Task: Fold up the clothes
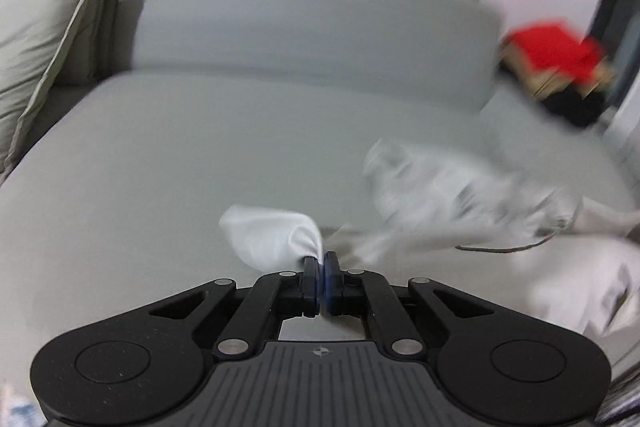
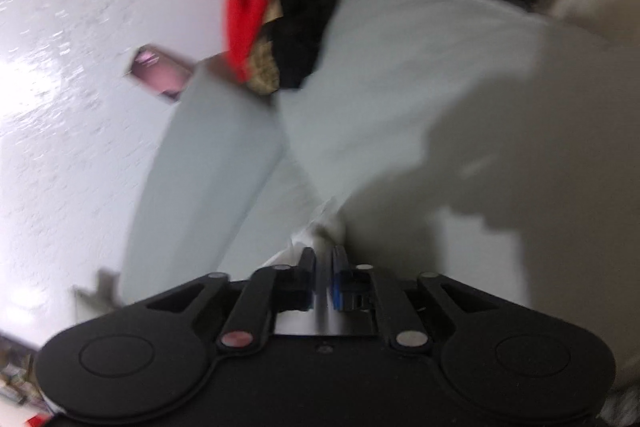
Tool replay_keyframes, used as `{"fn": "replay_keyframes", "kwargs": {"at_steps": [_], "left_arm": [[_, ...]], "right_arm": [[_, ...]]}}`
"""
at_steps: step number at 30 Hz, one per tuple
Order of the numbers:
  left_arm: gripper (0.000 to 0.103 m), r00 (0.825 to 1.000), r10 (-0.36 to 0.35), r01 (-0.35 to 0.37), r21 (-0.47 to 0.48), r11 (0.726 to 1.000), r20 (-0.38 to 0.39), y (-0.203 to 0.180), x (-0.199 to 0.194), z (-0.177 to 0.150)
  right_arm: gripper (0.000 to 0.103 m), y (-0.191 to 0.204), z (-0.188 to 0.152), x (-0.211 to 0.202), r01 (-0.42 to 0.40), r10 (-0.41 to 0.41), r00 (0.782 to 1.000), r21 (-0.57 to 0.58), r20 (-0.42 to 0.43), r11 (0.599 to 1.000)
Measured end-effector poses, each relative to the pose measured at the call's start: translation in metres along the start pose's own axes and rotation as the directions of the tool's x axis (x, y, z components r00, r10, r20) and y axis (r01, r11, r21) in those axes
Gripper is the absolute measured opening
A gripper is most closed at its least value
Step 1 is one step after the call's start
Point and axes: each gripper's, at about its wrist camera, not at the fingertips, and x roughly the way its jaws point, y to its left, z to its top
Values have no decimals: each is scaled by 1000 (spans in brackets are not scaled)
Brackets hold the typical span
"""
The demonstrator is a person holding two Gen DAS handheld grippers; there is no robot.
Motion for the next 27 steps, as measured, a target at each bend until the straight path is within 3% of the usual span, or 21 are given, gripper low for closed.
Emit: {"fn": "replay_keyframes", "kwargs": {"at_steps": [1, 3, 7, 10, 12, 13, 15, 19, 20, 22, 24, 27], "left_arm": [[5, 1000, 17, -17, 9, 1000, -25, 2, 4, -7], [12, 1000, -2, 2, 4, 1000, -25, 10, -3, -22], [22, 999, -39, 39, 10, 999, 10, 16, -31, -49], [31, 990, -141, 140, 33, 990, 18, 6, -48, -65], [45, 977, -211, 209, 83, 974, 17, -10, -57, -77], [46, 971, -239, 237, 112, 965, 10, -19, -59, -84], [59, 963, -268, 265, 171, 949, -2, -39, -57, -94], [59, 970, -243, 239, 196, 951, -4, -73, -41, -100], [54, 970, -243, 237, 193, 952, 11, -77, -40, -101], [53, 969, -243, 231, 195, 953, 39, -87, -37, -102], [52, 969, -238, 213, 270, 939, 64, -100, -36, -106], [51, 975, -206, 165, 368, 915, 76, -117, -27, -108]], "right_arm": [[39, -7, 0, 1, 61, -61, 998, 3, 0, 998], [37, -21, -2, 0, 137, -137, 991, 4, -6, 991], [44, -26, -27, -25, 96, -100, 994, -85, -49, 992], [45, -17, -57, -42, 65, -81, 994, -195, -79, 979], [49, -5, -80, -45, -10, -28, 989, -251, -147, 968], [53, 1, -92, -46, -51, -1, 983, -276, -186, 960], [58, 7, -111, -44, -60, -2, 981, -318, -192, 946], [59, 14, -147, -38, -28, -35, 988, -395, -153, 918], [58, 16, -156, -36, -20, -43, 989, -414, -143, 910], [50, 17, -171, -35, -7, -53, 991, -442, -123, 897], [43, 15, -177, -37, -2, -51, 993, -466, -103, 885], [40, 20, -189, -40, 1, -41, 998, -586, -54, 810]]}}
